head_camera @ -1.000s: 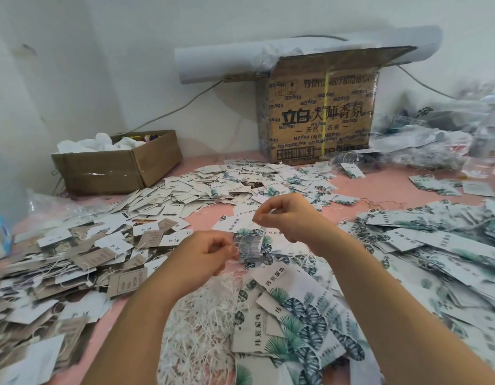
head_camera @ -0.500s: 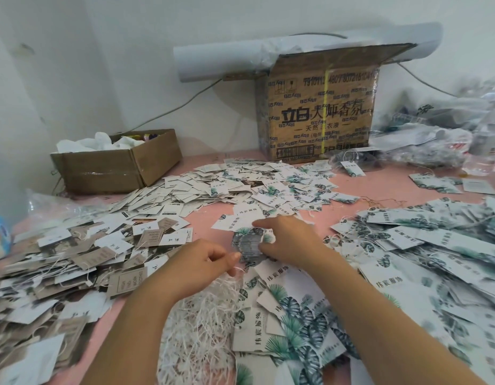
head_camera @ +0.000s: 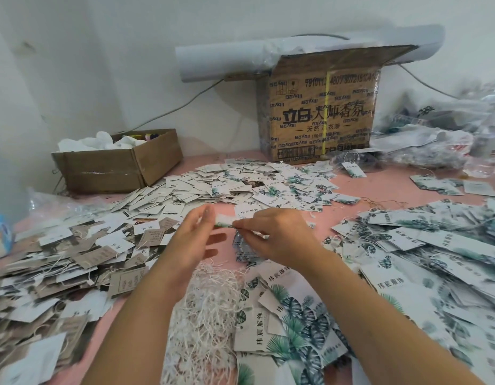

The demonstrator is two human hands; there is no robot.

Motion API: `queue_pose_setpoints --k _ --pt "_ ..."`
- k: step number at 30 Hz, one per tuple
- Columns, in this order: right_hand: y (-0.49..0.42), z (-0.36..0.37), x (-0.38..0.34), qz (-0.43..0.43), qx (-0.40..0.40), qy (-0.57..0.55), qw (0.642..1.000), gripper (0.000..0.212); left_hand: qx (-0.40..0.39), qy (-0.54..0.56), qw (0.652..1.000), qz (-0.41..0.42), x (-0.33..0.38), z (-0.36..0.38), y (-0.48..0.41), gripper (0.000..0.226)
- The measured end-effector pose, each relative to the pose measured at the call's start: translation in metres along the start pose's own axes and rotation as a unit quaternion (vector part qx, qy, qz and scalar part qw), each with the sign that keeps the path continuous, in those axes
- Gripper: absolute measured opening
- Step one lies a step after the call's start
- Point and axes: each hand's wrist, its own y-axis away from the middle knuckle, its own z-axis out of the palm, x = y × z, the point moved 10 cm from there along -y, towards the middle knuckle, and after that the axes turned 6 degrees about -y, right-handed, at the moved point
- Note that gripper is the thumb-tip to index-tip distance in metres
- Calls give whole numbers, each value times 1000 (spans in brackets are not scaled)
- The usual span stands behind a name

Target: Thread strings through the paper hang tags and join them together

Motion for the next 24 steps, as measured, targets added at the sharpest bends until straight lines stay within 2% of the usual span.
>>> queue_pose_setpoints --k 3,6,8,11,14,17,20,24 --pt "-3 4 12 74 -37 -68 994 19 51 55 997 1 1 -14 -3 21" --pt "6 -3 54 252 -12 -135 958 20 101 63 993 8 -1 -28 -3 11" --pt "23 -13 88 365 16 -95 926 21 111 67 992 14 -1 -31 -4 10" --pt "51 -14 123 465 -33 8 884 28 111 45 993 20 1 -30 -4 8" --pt "73 -2 134 508 -108 79 851 41 102 -1 994 34 3 -26 -4 15" --pt "86 12 131 511 -173 135 831 56 93 -19 995 40 5 -23 -2 17" --pt "88 20 131 501 -199 162 827 61 89 -22 995 40 6 -22 -2 18" --pt "92 24 137 516 -197 127 824 59 86 -30 995 39 6 -20 -1 18"
